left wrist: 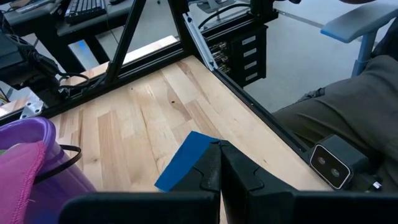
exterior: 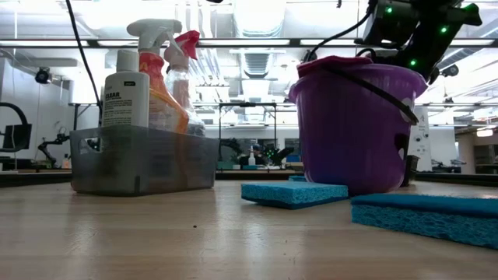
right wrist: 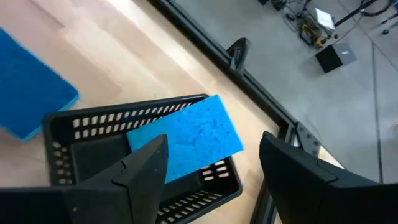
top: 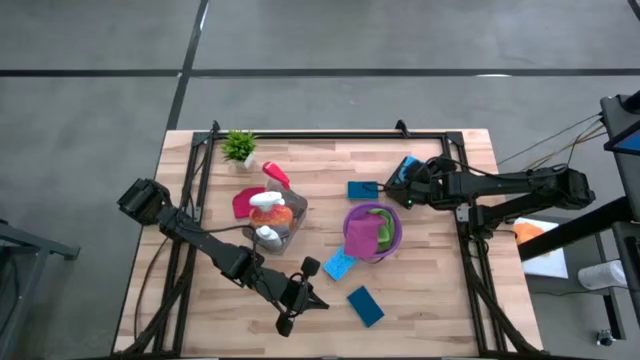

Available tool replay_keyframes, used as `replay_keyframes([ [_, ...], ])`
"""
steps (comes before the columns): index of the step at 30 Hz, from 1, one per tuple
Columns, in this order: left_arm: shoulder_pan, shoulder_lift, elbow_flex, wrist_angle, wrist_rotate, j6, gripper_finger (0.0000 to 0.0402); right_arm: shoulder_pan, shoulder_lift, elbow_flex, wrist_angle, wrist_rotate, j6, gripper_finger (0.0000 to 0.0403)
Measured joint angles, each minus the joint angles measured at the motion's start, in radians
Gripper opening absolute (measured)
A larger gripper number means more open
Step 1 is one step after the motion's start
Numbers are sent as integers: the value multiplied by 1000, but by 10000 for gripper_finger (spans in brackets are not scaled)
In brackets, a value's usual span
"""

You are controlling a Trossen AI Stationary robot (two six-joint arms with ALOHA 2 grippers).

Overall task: Pick & Place Kitchen Items
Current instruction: Put the blue sponge wipe into the black bin

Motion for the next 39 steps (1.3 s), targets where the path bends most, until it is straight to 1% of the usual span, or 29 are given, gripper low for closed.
replay_keyframes([
  [5,0,0,0,0,0,1,1,41,-3,33,-19,-19,0,236],
  [10,-1,0,0,0,0,1,1,116,-12,104,-32,-16,-21,204],
  [12,-1,0,0,-1,0,2,1,165,-13,130,-28,-44,-39,191],
  [15,-2,0,0,-10,0,4,1,270,-5,151,5,-136,-63,177],
  [19,-2,0,0,-23,0,4,1,447,19,153,89,-276,-67,173],
  [21,-2,0,0,-26,0,4,1,545,40,153,133,-325,-53,173],
  [23,-4,0,0,-31,0,4,1,652,71,164,166,-350,-35,172],
  [28,-9,0,0,-32,0,3,1,893,189,259,205,-354,28,172],
  [31,-8,0,0,-32,0,3,1,982,306,336,214,-334,60,172],
  [35,-8,0,0,-32,0,3,1,1034,498,454,208,-324,41,172],
  [39,-8,0,0,-31,0,3,1,1038,680,574,127,-333,-4,172],
])
